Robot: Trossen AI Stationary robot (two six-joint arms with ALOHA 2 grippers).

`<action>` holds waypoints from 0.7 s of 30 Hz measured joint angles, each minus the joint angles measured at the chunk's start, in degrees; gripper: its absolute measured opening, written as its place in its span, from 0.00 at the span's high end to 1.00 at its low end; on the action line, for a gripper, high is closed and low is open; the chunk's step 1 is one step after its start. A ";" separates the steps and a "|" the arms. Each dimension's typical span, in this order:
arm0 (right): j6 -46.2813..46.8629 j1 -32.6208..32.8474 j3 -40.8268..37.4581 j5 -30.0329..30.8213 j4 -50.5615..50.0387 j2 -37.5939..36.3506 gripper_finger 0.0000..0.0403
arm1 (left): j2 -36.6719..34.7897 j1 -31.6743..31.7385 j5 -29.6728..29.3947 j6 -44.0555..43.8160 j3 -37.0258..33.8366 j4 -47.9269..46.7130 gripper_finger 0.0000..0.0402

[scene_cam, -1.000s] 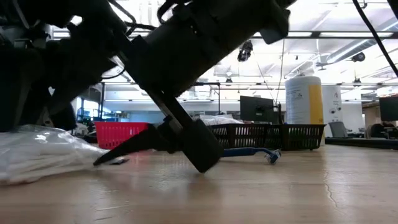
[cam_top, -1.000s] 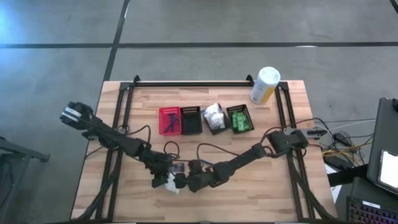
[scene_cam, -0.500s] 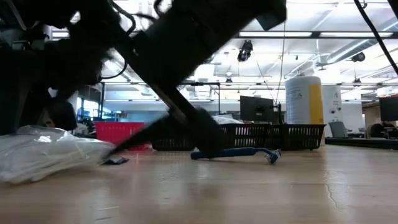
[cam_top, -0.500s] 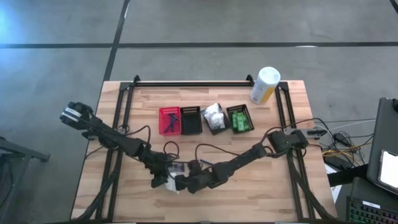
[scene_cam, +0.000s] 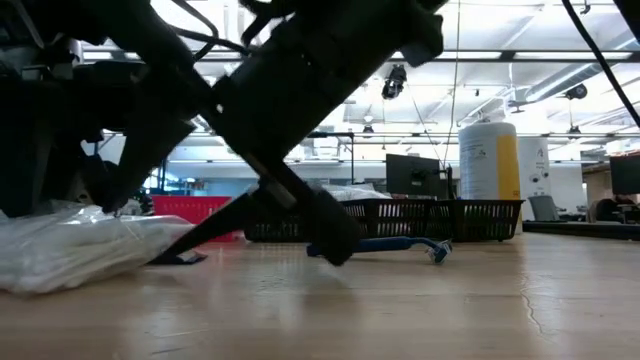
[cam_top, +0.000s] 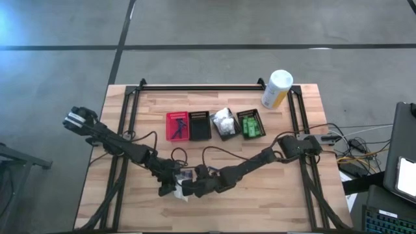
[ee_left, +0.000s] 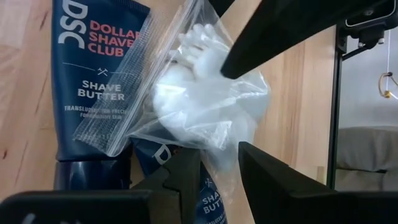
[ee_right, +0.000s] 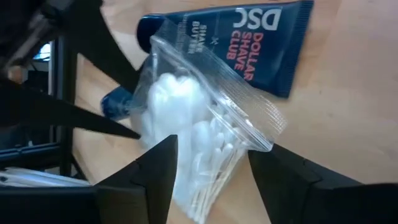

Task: Pick & Place Travel size toiletries
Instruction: Put the cotton pack into the middle black bin

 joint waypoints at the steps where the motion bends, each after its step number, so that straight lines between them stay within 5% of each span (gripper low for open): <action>1: -0.04 -0.02 0.00 -0.14 0.01 0.09 0.54 | 0.00 0.00 -0.10 -0.01 0.01 0.03 0.70; 21: -4.20 -0.11 0.00 0.32 0.51 0.12 0.95 | 0.02 0.02 -3.11 -0.56 -0.01 1.38 0.70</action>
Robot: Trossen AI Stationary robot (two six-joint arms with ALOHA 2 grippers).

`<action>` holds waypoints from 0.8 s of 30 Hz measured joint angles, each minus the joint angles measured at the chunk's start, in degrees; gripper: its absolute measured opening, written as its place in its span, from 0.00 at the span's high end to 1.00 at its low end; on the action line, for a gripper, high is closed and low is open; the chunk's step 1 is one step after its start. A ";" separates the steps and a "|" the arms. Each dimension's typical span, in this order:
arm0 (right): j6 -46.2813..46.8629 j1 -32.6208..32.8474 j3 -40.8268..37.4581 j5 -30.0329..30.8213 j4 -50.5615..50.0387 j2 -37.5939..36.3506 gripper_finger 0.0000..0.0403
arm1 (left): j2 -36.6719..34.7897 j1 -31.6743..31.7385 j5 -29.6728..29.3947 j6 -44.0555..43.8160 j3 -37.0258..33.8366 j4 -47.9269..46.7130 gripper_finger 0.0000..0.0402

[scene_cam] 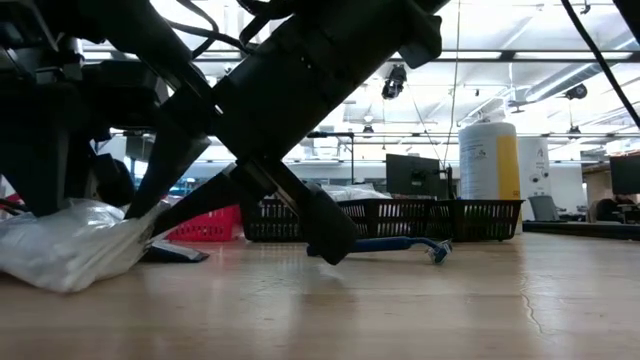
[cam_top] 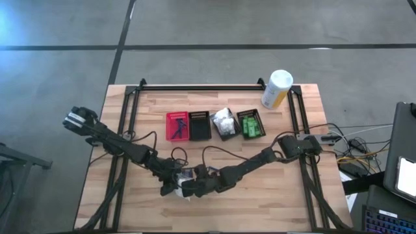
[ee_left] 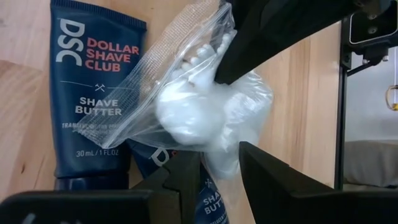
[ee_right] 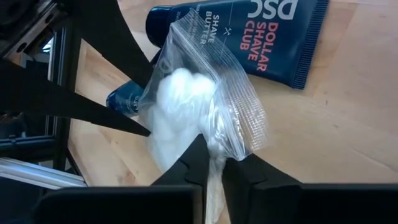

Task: Pick & Place Travel size toiletries
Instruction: Put the cotton pack into the middle black bin

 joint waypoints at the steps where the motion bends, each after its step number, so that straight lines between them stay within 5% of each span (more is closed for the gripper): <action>1: -0.13 0.00 0.00 0.00 0.00 0.00 0.95 | 0.00 0.00 -0.01 -0.36 0.00 0.04 0.70; 11: -2.31 0.34 0.04 0.02 -0.24 -0.06 0.95 | -1.01 0.04 0.00 -0.64 1.19 -0.37 0.70; 24: -8.38 0.76 0.02 0.10 -7.24 -4.50 0.95 | -10.94 0.11 -0.80 -0.97 1.27 -3.82 0.70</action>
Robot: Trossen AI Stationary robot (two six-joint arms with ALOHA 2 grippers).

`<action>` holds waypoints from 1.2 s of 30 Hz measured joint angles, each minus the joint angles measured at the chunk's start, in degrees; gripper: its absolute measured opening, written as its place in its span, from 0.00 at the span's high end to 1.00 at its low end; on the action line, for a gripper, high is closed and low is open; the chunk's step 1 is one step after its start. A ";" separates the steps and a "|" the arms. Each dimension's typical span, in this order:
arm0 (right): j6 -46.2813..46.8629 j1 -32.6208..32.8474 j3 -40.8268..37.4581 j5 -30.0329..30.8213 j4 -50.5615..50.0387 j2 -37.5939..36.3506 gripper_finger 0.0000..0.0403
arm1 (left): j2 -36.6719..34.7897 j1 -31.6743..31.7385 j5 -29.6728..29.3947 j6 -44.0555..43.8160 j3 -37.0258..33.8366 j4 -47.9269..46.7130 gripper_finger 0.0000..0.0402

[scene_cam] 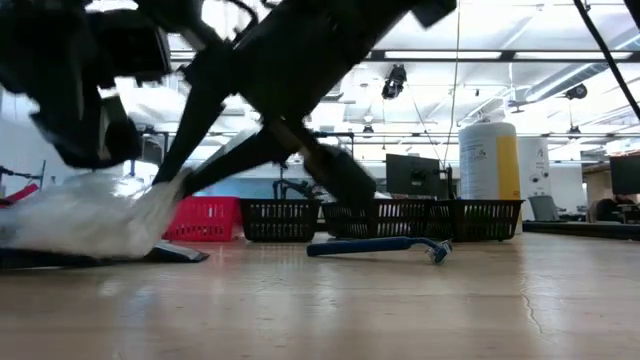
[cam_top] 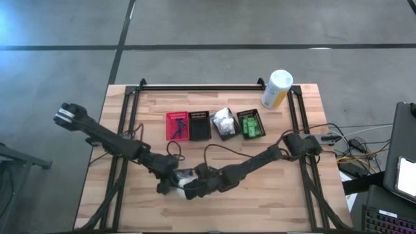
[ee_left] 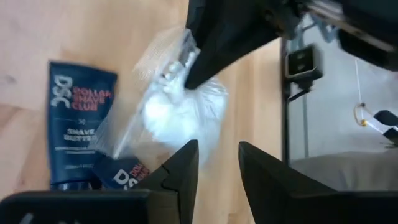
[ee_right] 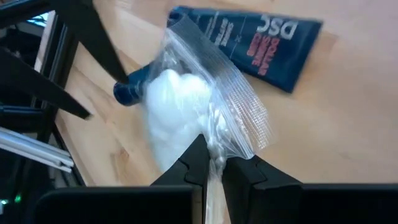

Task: Pick & Place Travel size toiletries
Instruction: Put the cotton pack into the middle black bin

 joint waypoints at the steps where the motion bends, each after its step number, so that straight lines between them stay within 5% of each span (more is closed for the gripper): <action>1: -0.50 0.01 0.00 0.43 -1.53 -0.77 0.95 | -1.28 0.00 -0.75 -0.04 0.00 -0.51 0.70; 18: -7.22 -4.95 -0.02 5.95 -24.85 -12.60 0.94 | -25.38 0.22 -15.16 0.13 0.07 -13.39 0.70; 30: -19.57 -16.82 -0.02 7.76 -41.08 -20.94 0.94 | -33.79 0.59 -19.11 1.60 0.07 -14.74 0.70; 36: -31.75 -24.41 -0.74 2.42 -47.47 -21.16 0.94 | -35.67 1.93 -21.36 3.36 0.07 -15.04 0.70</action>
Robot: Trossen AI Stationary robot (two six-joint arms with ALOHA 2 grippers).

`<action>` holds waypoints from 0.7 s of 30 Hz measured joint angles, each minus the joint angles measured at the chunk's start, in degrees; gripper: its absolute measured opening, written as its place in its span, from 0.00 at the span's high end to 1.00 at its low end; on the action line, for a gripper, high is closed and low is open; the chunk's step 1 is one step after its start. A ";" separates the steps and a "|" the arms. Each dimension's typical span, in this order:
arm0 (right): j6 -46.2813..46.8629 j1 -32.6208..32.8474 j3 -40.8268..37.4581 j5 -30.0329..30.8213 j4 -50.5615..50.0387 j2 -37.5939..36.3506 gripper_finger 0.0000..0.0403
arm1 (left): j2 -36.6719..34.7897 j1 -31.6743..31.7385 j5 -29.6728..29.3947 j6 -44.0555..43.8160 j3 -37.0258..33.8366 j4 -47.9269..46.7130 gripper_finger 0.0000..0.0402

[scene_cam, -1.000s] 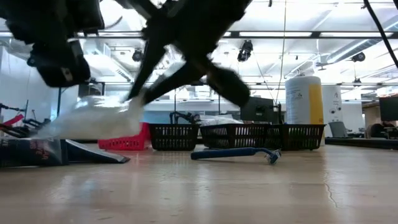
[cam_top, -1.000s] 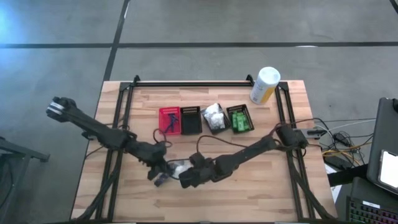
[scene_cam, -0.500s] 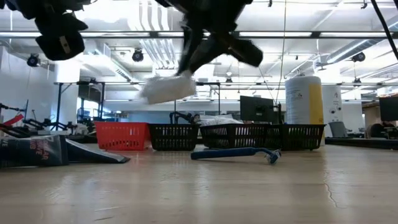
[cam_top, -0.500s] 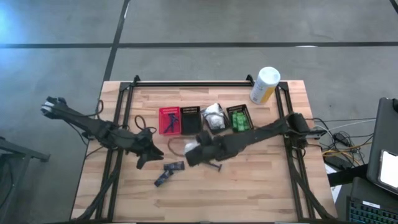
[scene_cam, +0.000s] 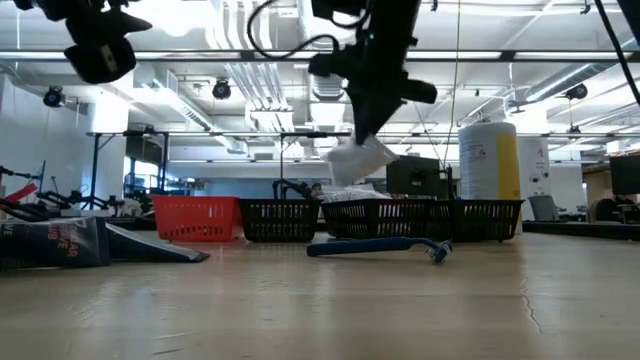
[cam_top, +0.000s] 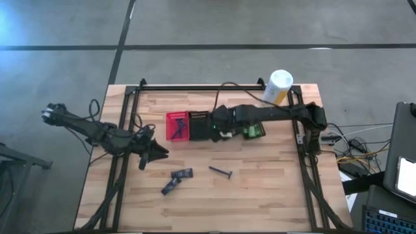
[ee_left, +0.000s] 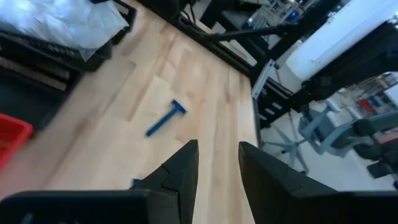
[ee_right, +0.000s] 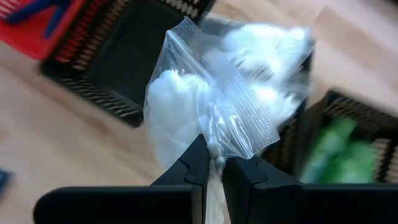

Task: Pick & Place Travel size toiletries
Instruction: Put the cotton pack into the middle black bin

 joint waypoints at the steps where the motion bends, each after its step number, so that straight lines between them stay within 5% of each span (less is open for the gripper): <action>1: -2.36 -0.75 -0.11 -0.17 0.12 0.00 0.94 | -0.24 0.35 -0.12 0.94 0.00 -0.45 0.70; 9: -9.87 -3.96 -0.75 -1.22 -3.44 -0.02 0.94 | -2.13 4.56 -0.19 3.94 -0.01 -7.57 0.70; 21: -22.43 -5.48 -7.57 -6.02 3.35 -0.13 0.94 | -2.84 19.24 -3.72 4.90 -0.02 -4.52 0.70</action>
